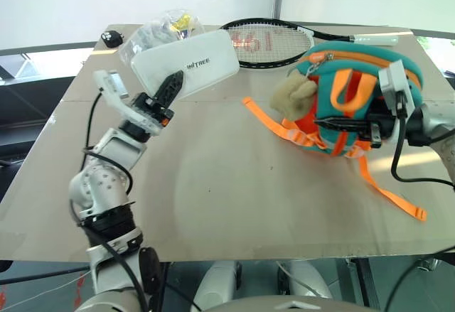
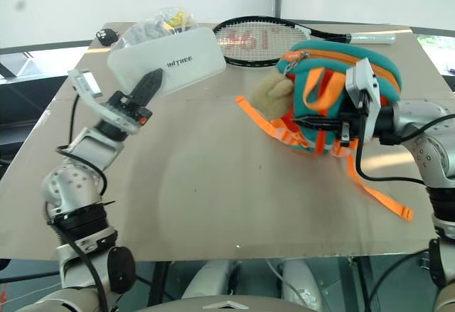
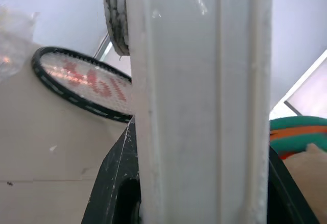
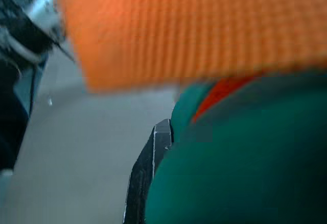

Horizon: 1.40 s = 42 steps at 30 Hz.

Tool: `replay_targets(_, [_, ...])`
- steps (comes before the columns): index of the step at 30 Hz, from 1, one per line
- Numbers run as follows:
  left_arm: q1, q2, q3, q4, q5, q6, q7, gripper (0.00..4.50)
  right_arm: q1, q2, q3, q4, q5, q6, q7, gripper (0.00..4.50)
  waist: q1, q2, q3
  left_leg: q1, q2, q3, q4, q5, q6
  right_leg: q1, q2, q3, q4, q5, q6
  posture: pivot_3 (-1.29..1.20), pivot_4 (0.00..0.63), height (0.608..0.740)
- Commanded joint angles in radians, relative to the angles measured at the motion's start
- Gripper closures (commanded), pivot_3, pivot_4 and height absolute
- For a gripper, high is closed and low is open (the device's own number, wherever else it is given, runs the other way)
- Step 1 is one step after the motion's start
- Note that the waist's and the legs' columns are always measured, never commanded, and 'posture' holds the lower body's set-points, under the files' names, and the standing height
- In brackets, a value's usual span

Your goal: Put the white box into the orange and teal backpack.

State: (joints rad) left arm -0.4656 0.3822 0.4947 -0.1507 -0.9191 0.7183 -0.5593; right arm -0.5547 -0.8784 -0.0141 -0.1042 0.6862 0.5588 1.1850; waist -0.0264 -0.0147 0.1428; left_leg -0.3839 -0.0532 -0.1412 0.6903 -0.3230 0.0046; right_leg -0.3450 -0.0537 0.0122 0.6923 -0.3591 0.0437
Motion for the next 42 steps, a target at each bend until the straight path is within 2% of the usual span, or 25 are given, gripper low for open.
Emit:
replay_targets(1, [0.004, 0.041, -0.067, -0.125, -0.066, 0.004, -0.111, 3.36, -0.004, -0.027, -0.061, -0.010, 0.015, -0.010, 0.050, 4.49, 0.003, 0.000, 0.000, 0.000, 0.000, -0.001, -0.001, 0.000, 0.000, 0.000, 0.000, -0.001, -0.002, 0.000, 0.000, 0.00, 0.150, 0.740])
replay_targets(5, [-0.001, 0.082, -0.160, -0.159, -0.033, -0.023, -0.208, 3.36, 0.016, -0.071, -0.136, -0.029, 0.123, 0.068, 0.134, 4.49, 0.014, 0.002, 0.001, 0.003, 0.001, -0.003, -0.002, 0.000, 0.000, 0.001, 0.000, -0.003, -0.004, 0.000, 0.000, 0.00, 0.150, 0.740])
replay_targets(11, [-0.046, 0.097, -0.227, -0.137, -0.006, -0.071, -0.277, 3.36, 0.063, -0.109, -0.241, -0.114, 0.293, 0.205, 0.161, 4.49, 0.014, 0.003, 0.002, 0.001, 0.001, -0.002, -0.002, 0.000, 0.000, 0.002, 0.001, -0.003, -0.006, 0.000, 0.000, 0.00, 0.150, 0.740])
replay_targets(15, [-0.083, 0.104, -0.281, -0.085, 0.049, -0.126, -0.355, 3.36, 0.132, -0.137, -0.277, -0.144, 0.261, 0.190, 0.157, 4.49, 0.015, 0.002, 0.002, 0.000, 0.001, -0.001, -0.002, 0.000, 0.000, 0.003, 0.001, -0.003, -0.004, 0.000, 0.000, 0.00, 0.150, 0.740])
replay_targets(19, [-0.095, 0.117, -0.404, -0.047, 0.175, -0.255, -0.509, 3.36, 0.180, -0.148, -0.305, -0.175, 0.259, 0.175, 0.159, 4.49, 0.022, 0.002, 0.002, 0.000, 0.001, -0.001, -0.001, 0.000, 0.000, 0.004, 0.001, -0.005, -0.005, 0.000, 0.000, 0.00, 0.150, 0.740])
replay_targets(26, [-0.159, 0.074, -0.538, 0.064, 0.307, -0.419, -0.652, 3.36, 0.231, -0.152, -0.321, -0.219, 0.210, 0.111, 0.153, 4.49, 0.026, 0.002, 0.002, 0.000, 0.001, -0.002, 0.000, 0.000, 0.000, 0.004, 0.001, -0.007, -0.007, 0.000, 0.000, 0.00, 0.150, 0.740])
replay_targets(28, [-0.191, 0.048, -0.550, 0.097, 0.320, -0.440, -0.658, 3.36, 0.243, -0.154, -0.317, -0.230, 0.184, 0.084, 0.157, 4.49, 0.031, 0.002, 0.002, 0.000, 0.001, -0.002, 0.001, 0.000, 0.000, 0.005, 0.001, -0.007, -0.007, 0.000, 0.000, 0.00, 0.150, 0.740])
replay_targets(33, [-0.273, 0.000, -0.593, 0.207, 0.439, -0.609, -0.694, 3.36, 0.245, -0.146, -0.347, -0.257, 0.242, 0.109, 0.142, 4.49, 0.041, 0.002, 0.002, -0.002, 0.001, -0.002, 0.006, 0.000, 0.000, 0.006, 0.002, -0.011, -0.004, 0.000, 0.000, 0.00, 0.150, 0.740])
replay_targets(37, [-0.400, -0.014, -0.580, 0.412, 0.543, -0.895, -0.767, 3.36, 0.196, -0.136, -0.386, -0.256, 0.360, 0.172, 0.098, 4.49, 0.041, 0.002, 0.002, -0.005, 0.001, -0.003, 0.010, 0.000, 0.000, 0.006, 0.002, -0.014, -0.004, 0.000, 0.000, 0.00, 0.150, 0.740])
replay_targets(40, [-0.497, -0.015, -0.532, 0.555, 0.531, -1.015, -0.814, 3.36, 0.161, -0.136, -0.401, -0.250, 0.425, 0.206, 0.075, 4.49, 0.040, 0.003, 0.002, -0.007, 0.000, -0.002, 0.011, 0.000, 0.000, 0.005, 0.002, -0.018, -0.003, 0.000, 0.000, 0.00, 0.150, 0.740])
replay_targets(42, [-0.537, -0.013, -0.483, 0.587, 0.484, -0.961, -0.789, 3.36, 0.126, -0.127, -0.392, -0.248, 0.450, 0.214, 0.061, 4.49, 0.037, 0.003, 0.002, -0.008, 0.001, -0.001, 0.012, 0.000, 0.000, 0.005, 0.001, -0.018, 0.000, 0.000, 0.000, 0.00, 0.150, 0.740])
